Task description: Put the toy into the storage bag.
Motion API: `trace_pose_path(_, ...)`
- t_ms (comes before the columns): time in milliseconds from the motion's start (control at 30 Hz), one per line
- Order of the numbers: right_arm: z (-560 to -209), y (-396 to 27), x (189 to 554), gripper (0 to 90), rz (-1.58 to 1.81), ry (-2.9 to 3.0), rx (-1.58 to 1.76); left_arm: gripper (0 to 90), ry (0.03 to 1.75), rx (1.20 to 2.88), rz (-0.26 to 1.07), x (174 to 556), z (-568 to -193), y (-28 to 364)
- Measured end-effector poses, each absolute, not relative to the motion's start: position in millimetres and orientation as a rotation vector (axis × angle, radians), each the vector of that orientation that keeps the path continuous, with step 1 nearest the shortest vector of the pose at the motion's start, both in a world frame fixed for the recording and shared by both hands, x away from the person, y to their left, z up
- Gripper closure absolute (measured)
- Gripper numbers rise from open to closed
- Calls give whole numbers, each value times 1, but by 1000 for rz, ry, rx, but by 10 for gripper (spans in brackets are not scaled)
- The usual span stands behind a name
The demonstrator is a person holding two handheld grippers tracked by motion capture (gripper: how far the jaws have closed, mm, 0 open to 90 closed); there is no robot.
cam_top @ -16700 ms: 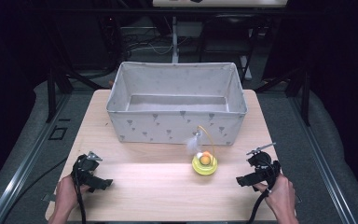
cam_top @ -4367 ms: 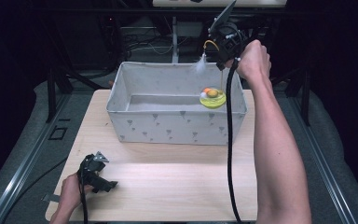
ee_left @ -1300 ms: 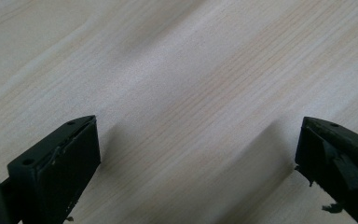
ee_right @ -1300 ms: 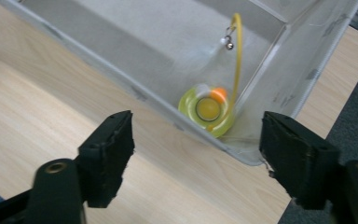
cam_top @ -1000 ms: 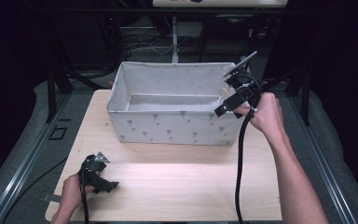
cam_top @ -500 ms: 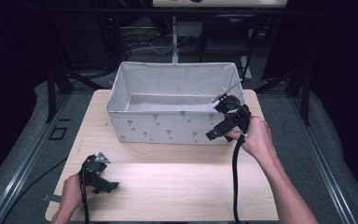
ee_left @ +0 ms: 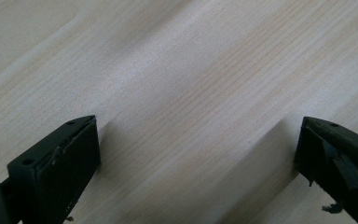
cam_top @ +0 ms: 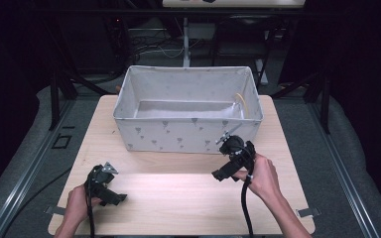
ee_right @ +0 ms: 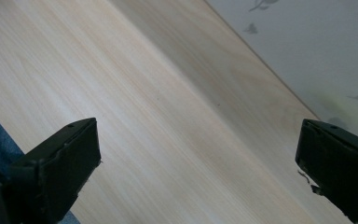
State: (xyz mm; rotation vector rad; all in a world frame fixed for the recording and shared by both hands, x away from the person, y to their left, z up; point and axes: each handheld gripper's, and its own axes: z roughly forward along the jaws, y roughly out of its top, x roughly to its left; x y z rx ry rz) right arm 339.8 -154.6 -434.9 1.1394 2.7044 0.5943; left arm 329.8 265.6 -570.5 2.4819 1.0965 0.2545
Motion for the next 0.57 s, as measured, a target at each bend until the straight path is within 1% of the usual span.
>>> trace_pose_path(33, -444, -153, 336, 0, 577, 2731, 1114, 0, 1095, 2484, 247, 330, -570, 266)
trace_pose_path(67, -444, -153, 336, 0, 577, 2731, 1114, 0, 1095, 2484, 247, 330, -570, 266)
trace_pose_path(100, -455, -153, 332, 0, 563, 2745, 1113, 0, 1094, 2487, 252, 330, -570, 266)
trace_pose_path(133, -455, -153, 332, 0, 563, 2745, 1113, 0, 1094, 2487, 252, 330, -570, 266)
trace_pose_path(167, -464, -154, 328, 0, 578, 2740, 1135, 0, 1095, 2485, 248, 330, -570, 266)
trace_pose_path(200, -464, -154, 328, 0, 578, 2740, 1135, 0, 1095, 2484, 249, 330, -570, 266)
trace_pose_path(300, -479, -161, 323, 0, 617, 2716, 1179, 0, 1097, 2473, 259, 330, -570, 267)
trace_pose_path(567, -492, -172, 321, 3, 587, 2698, 1258, 0, 1089, 2467, 265, 329, -569, 266)
